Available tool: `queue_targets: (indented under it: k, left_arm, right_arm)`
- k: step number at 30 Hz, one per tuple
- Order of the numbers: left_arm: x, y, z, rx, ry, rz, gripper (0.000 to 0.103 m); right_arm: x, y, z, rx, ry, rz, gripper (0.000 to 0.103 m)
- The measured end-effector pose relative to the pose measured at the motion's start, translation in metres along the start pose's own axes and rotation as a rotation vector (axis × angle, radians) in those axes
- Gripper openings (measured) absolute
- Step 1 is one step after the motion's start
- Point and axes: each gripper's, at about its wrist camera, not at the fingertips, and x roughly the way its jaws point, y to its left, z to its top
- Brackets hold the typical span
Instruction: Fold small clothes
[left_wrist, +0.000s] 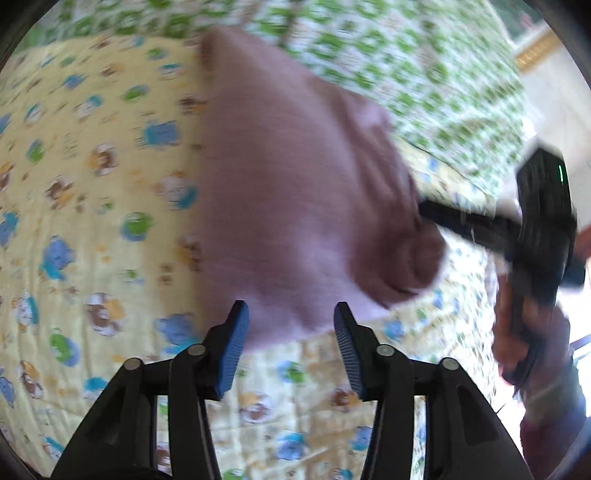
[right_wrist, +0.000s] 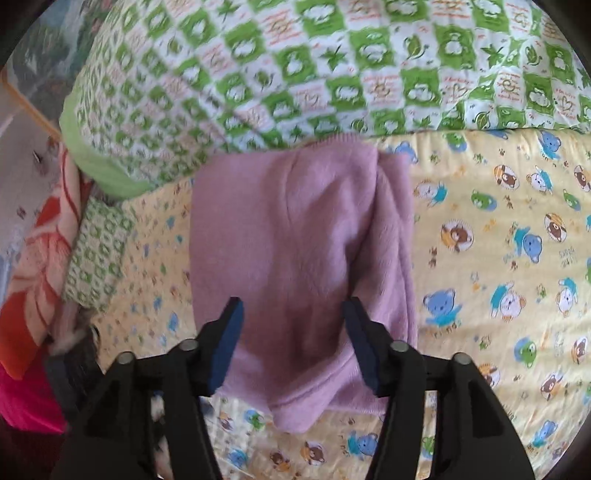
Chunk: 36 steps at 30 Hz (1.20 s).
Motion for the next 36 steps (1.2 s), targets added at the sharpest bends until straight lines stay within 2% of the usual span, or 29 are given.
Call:
queue_targets:
  k: [3, 6, 9, 11, 14, 16, 18, 21, 23, 24, 25, 28, 31, 34, 36]
  left_arm:
    - [0.001, 0.012, 0.011, -0.038, -0.004, 0.013, 0.051]
    - [0.006, 0.02, 0.023, -0.056, -0.004, 0.017, 0.052]
    - [0.009, 0.021, 0.034, -0.058, -0.014, 0.031, 0.055]
    - [0.014, 0.021, 0.04, -0.065, -0.009, 0.035, 0.056]
    - [0.02, 0.017, 0.044, -0.063, 0.001, 0.047, 0.056]
    - [0.017, 0.02, 0.041, -0.055, 0.001, 0.051, 0.056]
    - [0.016, 0.019, 0.042, -0.047, 0.0, 0.054, 0.057]
    - [0.018, 0.018, 0.042, -0.044, 0.0, 0.053, 0.058]
    - [0.021, 0.019, 0.042, -0.058, 0.006, 0.048, 0.059]
    - [0.024, 0.018, 0.044, -0.061, 0.008, 0.045, 0.059]
    - [0.026, 0.018, 0.043, -0.064, 0.012, 0.041, 0.059]
    - [0.034, 0.014, 0.042, -0.047, 0.037, 0.044, 0.06]
    - [0.036, 0.008, 0.045, -0.027, 0.043, 0.054, 0.06]
    - [0.034, 0.004, 0.051, -0.041, 0.033, 0.026, 0.063]
    - [0.038, 0.001, 0.053, -0.054, 0.043, -0.005, 0.063]
  right_arm:
    - [0.022, -0.006, -0.018, -0.054, 0.079, -0.151, 0.06]
    - [0.032, -0.022, -0.03, -0.041, 0.125, -0.213, 0.06]
    - [0.023, -0.027, -0.027, 0.024, 0.07, -0.11, 0.06]
    - [0.019, -0.022, -0.021, 0.019, 0.026, -0.081, 0.06]
    - [0.024, -0.015, -0.017, -0.006, 0.007, -0.089, 0.06]
    - [0.022, -0.01, -0.016, -0.03, -0.024, -0.143, 0.059]
    - [0.01, -0.002, -0.015, -0.037, -0.082, -0.158, 0.059]
    - [-0.002, 0.003, -0.013, -0.05, -0.139, -0.116, 0.059]
    - [0.009, 0.005, -0.01, -0.069, -0.1, -0.091, 0.058]
    - [0.019, 0.002, -0.008, -0.06, -0.07, -0.087, 0.056]
    - [0.028, -0.003, -0.006, -0.038, -0.048, -0.073, 0.048]
    - [0.048, -0.025, -0.009, 0.092, 0.004, 0.017, 0.016]
    - [0.041, -0.029, -0.007, 0.128, -0.007, 0.054, 0.012]
    - [-0.008, -0.024, 0.001, 0.14, -0.102, 0.143, 0.011]
    - [-0.034, -0.023, 0.01, 0.114, -0.136, 0.145, 0.011]
